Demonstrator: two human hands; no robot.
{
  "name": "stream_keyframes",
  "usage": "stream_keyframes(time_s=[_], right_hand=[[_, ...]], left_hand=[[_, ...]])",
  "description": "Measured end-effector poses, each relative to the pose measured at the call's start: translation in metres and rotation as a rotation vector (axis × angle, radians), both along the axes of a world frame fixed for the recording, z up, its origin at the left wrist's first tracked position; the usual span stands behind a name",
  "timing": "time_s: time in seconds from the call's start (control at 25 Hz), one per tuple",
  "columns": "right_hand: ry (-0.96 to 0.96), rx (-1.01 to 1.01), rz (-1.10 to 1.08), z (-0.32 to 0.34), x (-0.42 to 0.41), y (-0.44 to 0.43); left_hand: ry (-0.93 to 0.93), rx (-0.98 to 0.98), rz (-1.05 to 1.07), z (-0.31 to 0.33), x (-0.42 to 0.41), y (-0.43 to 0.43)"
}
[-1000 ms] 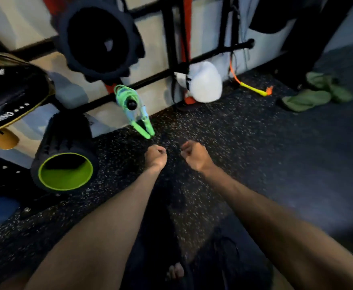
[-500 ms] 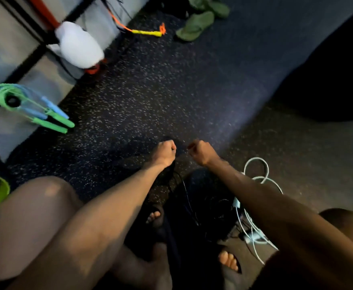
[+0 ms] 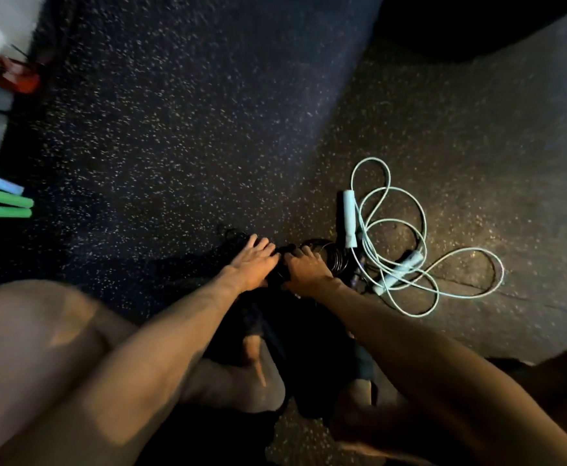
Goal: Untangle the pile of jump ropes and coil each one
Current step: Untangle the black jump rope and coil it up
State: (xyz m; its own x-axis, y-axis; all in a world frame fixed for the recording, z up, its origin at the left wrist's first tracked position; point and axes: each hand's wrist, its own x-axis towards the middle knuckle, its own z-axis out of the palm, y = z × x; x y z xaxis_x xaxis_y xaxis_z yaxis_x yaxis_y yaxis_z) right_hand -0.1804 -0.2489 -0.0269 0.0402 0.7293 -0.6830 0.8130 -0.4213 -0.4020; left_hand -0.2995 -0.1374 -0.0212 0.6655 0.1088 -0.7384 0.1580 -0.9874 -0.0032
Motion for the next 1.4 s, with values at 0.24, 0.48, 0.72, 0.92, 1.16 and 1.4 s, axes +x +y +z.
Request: stream_keyframes(time_s=[0.24,0.48,0.72,0.92,1.16,1.4], right_hand=[[-0.023,0.061,0.009,0.015,-0.008,-0.021],[-0.047,0.243,-0.184,0.076,0.011,-0.036],[-0.161,0.353,-0.324,0.152,0.042,-0.053],[-0.207,0.485,-0.377,0.214,0.069,-0.068],[-0.183,0.826,-0.693,0.297,0.101,-0.080],[-0.018,0.872,-0.888,0.314,0.109,-0.072]], left_hand=[[0.051,-0.169,0.332,0.013,-0.010,-0.003],[0.016,-0.490,0.725,0.087,0.018,0.023],[-0.481,-0.297,0.516,0.157,0.047,0.011],[-0.565,-0.379,0.399,0.206,0.066,-0.007],[-0.830,-0.463,0.533,0.272,0.104,-0.020],[-0.926,-0.870,0.866,0.308,0.130,-0.040]])
